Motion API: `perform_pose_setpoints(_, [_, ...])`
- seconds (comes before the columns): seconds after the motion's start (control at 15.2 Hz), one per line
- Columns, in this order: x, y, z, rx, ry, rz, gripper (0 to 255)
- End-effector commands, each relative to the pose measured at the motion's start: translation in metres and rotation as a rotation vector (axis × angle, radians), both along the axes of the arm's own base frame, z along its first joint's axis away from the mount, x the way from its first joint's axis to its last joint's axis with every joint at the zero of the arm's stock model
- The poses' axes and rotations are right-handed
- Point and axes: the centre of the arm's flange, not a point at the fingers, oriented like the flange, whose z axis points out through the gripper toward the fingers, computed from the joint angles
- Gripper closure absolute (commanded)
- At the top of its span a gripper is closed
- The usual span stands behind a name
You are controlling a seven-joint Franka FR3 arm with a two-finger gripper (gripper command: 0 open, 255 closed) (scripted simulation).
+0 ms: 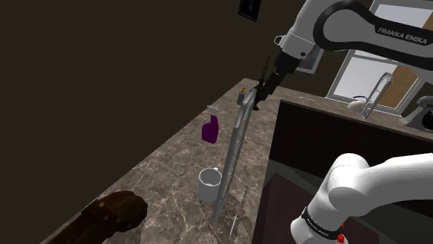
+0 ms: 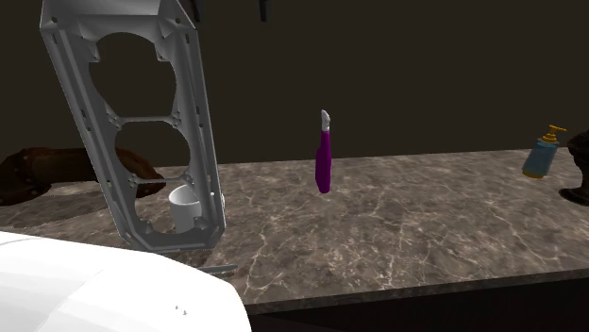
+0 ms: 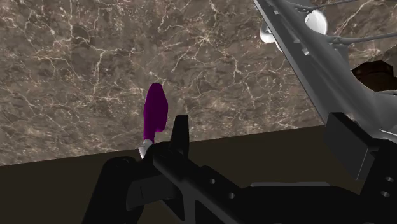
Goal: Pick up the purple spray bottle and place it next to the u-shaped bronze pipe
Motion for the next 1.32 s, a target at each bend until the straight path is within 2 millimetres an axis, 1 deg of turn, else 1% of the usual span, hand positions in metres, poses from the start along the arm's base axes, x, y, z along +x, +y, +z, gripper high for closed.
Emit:
perform_pose_setpoints(0.0, [0.000,0.000,0.000,0.000,0.000,0.000,0])
perform_pose_setpoints(1.25, [0.214,-0.072,-0.121,-0.029,0.063,0.012,0])
